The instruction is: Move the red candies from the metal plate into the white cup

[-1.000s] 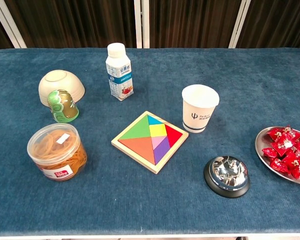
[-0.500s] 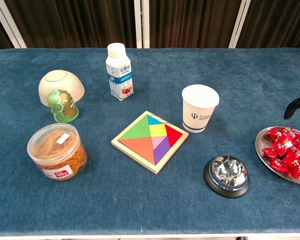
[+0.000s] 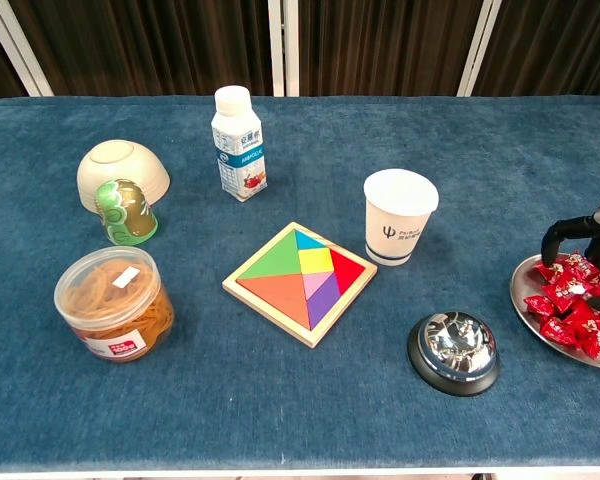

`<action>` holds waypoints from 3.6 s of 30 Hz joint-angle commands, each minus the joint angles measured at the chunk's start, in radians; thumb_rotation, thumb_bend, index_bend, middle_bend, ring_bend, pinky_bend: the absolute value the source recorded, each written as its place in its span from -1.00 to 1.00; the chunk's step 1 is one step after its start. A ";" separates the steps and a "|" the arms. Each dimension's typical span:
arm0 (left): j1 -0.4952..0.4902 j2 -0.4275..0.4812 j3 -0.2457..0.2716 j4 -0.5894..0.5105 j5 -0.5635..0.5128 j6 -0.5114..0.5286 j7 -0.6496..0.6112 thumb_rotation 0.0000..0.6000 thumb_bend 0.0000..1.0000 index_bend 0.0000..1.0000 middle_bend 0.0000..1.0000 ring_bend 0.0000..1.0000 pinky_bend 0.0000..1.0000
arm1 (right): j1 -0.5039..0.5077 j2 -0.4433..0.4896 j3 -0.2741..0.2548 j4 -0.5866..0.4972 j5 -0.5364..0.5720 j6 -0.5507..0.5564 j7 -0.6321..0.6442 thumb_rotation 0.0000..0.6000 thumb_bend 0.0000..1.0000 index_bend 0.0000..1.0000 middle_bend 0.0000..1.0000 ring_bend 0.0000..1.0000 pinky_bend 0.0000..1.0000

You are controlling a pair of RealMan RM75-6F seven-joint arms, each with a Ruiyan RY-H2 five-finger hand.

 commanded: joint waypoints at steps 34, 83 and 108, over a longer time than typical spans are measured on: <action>0.004 -0.002 -0.004 0.009 -0.007 -0.010 -0.005 1.00 -0.96 -0.58 -0.65 -0.98 -1.00 | 0.275 -0.119 0.201 -0.071 0.151 -0.111 -0.087 1.00 0.44 0.10 0.73 1.00 1.00; 0.007 -0.022 0.000 0.025 0.002 -0.004 -0.013 1.00 -0.96 -0.58 -0.65 -0.98 -1.00 | 0.045 0.017 -0.087 0.036 0.025 0.033 0.014 1.00 -0.03 -0.18 0.73 0.99 1.00; 0.016 -0.038 0.004 0.055 -0.005 -0.006 -0.035 1.00 -0.96 -0.58 -0.65 -1.00 -1.00 | 0.050 -0.004 -0.050 0.054 0.060 0.009 -0.010 1.00 0.37 0.21 0.73 1.00 1.00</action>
